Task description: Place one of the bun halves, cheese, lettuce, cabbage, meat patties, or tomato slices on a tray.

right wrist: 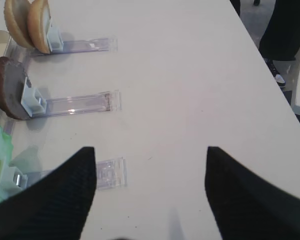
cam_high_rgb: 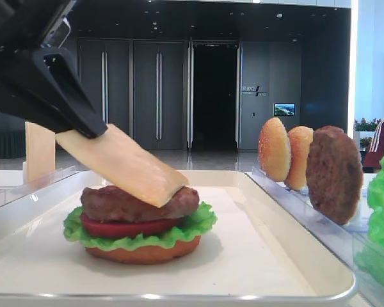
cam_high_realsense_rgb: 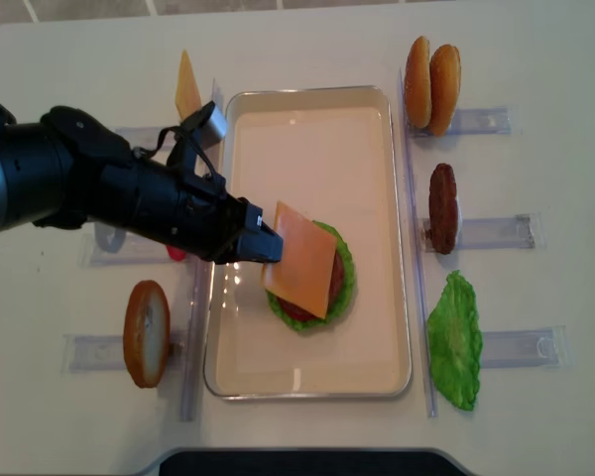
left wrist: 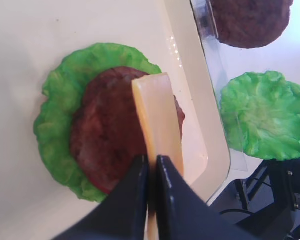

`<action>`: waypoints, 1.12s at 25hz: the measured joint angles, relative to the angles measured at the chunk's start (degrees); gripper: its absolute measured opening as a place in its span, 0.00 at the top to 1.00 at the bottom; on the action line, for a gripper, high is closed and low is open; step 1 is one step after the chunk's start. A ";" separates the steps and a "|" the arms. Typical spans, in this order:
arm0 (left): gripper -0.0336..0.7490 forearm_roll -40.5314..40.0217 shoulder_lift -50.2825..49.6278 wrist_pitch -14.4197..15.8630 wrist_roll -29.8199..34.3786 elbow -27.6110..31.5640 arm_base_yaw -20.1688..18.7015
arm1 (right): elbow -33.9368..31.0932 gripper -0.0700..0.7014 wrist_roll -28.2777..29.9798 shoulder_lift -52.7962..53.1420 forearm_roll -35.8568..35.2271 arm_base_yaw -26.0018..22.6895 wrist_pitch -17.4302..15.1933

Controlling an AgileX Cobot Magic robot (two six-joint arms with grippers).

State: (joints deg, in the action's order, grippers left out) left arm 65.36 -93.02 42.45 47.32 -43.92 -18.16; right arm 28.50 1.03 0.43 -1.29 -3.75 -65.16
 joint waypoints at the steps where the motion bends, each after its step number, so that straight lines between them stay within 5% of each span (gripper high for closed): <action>1: 0.92 -0.37 0.00 -0.16 -0.75 0.00 0.00 | 0.00 0.29 0.00 0.00 0.00 0.00 0.00; 4: 0.81 -0.92 0.00 -1.18 -1.38 0.00 0.00 | 0.00 0.29 0.00 0.00 0.00 0.00 0.00; 10: 0.25 -1.03 0.00 -1.66 -1.43 0.00 0.00 | 0.00 0.29 0.00 0.00 0.00 0.00 0.00; 12: 0.14 -1.28 0.00 -1.42 -1.43 0.00 0.00 | 0.00 0.29 0.00 0.00 0.00 0.00 0.00; 20: 0.07 -8.58 0.00 0.84 -7.60 -1.15 0.00 | 0.00 0.29 0.00 0.00 0.00 0.00 0.00; 28: 0.07 -18.34 -0.15 7.38 -13.77 -11.42 0.07 | 0.00 0.29 0.00 0.00 0.00 0.00 0.00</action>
State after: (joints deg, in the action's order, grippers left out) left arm 47.02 -93.16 49.82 33.55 -55.34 -18.09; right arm 28.50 1.03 0.43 -1.29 -3.75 -65.16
